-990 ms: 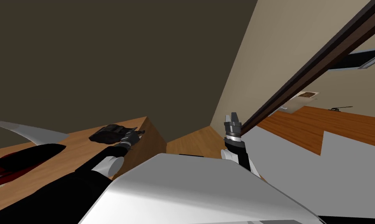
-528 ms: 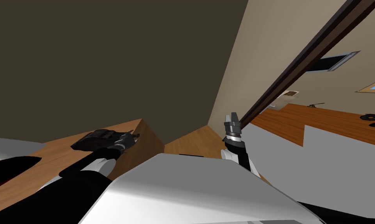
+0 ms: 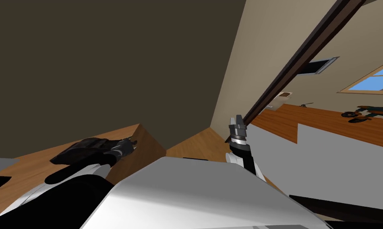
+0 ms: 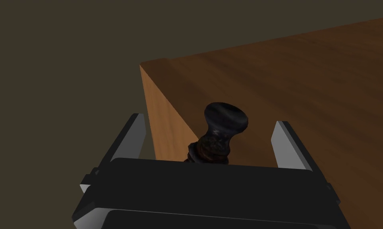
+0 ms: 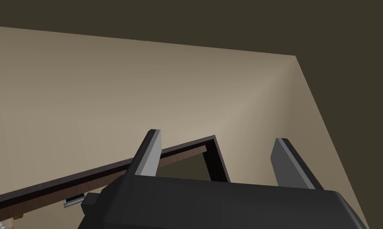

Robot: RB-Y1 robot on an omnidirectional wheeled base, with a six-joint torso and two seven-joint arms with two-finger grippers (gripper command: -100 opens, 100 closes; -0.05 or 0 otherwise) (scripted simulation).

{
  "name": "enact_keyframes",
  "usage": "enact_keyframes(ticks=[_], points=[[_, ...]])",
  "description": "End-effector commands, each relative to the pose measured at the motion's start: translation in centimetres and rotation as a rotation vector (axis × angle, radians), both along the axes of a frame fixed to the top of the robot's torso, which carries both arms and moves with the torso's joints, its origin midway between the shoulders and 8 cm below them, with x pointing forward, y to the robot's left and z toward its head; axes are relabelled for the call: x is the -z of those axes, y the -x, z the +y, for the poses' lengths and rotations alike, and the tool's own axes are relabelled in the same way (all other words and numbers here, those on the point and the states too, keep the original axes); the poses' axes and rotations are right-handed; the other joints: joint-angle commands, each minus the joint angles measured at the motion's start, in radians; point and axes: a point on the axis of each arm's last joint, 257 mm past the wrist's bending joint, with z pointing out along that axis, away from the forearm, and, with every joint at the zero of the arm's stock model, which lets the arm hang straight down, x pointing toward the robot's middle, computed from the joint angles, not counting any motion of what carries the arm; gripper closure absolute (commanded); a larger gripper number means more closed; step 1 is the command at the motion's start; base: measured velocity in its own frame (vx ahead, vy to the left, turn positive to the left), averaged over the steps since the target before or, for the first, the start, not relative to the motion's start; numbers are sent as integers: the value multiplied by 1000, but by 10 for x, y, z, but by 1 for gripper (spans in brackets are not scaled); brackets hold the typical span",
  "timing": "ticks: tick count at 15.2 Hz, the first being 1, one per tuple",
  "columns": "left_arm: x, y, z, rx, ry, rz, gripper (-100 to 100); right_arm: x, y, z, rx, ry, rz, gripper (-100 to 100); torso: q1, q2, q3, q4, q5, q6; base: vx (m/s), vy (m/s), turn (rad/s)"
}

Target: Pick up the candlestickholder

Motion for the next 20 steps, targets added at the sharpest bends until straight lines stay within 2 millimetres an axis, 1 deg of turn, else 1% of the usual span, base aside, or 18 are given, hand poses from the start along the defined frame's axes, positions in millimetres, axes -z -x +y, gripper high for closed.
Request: enact_keyframes(ticks=[1,3,4,6,7,9,10,12,13,15,16,17,18,19,20], points=[[-4,11,4,-20,16,27,-100,0,0,0,0,0,0,0,0,0,0,0,0,0,18,-6,-151],[3,17,4,-28,30,58,-100,0,0,0,0,0,0,0,0,0,0,0,0,0,18,1,-81],[-2,24,7,-41,38,71,-100,0,0,0,0,0,0,0,0,0,0,0,0,0,22,-3,-132],[4,29,6,-48,50,96,-100,0,0,0,0,0,0,0,0,0,0,0,0,0,19,1,-95],[-2,36,8,-59,55,106,-100,0,0,0,0,0,0,0,0,0,0,0,0,0,18,3,-118],[4,41,7,-66,68,133,-100,0,0,0,0,0,0,0,1,0,0,0,0,0,15,8,-89],[-2,48,9,-76,73,145,-100,0,0,0,0,0,0,0,1,0,0,0,0,0,17,9,-104],[4,53,8,-83,84,169,-100,0,0,0,0,0,0,0,1,0,0,0,0,0,16,11,-79],[-1,59,8,-92,89,183,-100,0,0,0,0,0,0,0,1,0,0,0,0,0,16,13,-89],[3,63,7,-97,98,203,-100,0,0,0,0,0,0,0,1,0,0,0,0,0,14,16,-80],[-2,71,7,-106,104,222,-100,0,0,0,0,0,0,0,1,0,0,0,0,0,12,15,-111],[1,74,6,-110,110,235,-100,0,0,0,0,0,0,0,1,0,0,0,0,0,11,19,-117],[-4,79,5,-115,111,247,-100,0,0,0,0,0,0,0,1,1,0,0,0,0,11,32,-126],[-1,83,4,-120,120,266,-100,0,0,0,0,0,0,0,2,1,0,0,0,0,11,38,-95],[-1,83,4,-120,120,266,-100,0,0,0,0,0,0,0,3,1,0,0,0,0,7,30,-24]])
